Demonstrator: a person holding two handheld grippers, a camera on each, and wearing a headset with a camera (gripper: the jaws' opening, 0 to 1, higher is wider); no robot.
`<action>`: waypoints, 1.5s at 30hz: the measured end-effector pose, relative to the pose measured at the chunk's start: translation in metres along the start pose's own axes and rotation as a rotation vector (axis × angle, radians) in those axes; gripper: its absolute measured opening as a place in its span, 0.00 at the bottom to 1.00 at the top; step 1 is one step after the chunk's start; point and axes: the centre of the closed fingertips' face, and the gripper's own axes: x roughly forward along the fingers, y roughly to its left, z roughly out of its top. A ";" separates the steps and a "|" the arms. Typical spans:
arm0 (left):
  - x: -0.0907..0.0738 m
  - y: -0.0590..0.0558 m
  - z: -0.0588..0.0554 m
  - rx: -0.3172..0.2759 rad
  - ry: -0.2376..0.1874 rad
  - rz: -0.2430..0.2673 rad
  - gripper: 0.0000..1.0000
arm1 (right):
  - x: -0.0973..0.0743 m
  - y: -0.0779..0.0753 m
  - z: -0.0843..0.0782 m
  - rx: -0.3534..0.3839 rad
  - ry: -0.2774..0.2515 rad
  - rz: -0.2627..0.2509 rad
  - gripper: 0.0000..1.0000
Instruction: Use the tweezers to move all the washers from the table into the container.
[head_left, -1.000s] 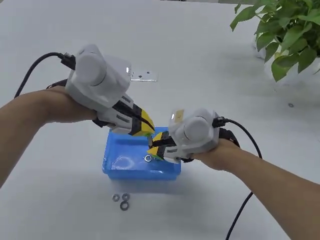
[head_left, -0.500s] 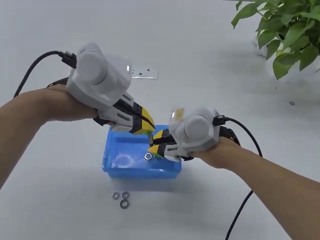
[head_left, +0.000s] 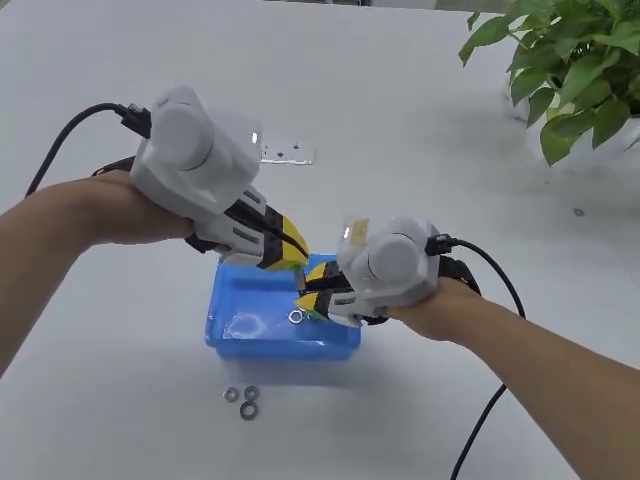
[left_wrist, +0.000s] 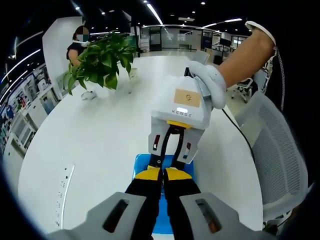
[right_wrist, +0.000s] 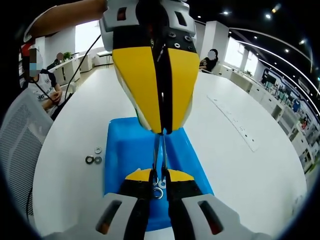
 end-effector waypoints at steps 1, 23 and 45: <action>-0.001 -0.001 0.001 -0.001 -0.001 -0.001 0.05 | -0.001 0.001 0.001 -0.001 -0.001 0.001 0.12; -0.031 -0.030 0.022 0.041 0.002 0.029 0.05 | -0.025 0.023 0.032 -0.049 -0.022 -0.032 0.12; -0.045 -0.066 0.018 0.059 0.036 0.036 0.05 | -0.029 0.060 0.042 -0.069 -0.043 -0.020 0.12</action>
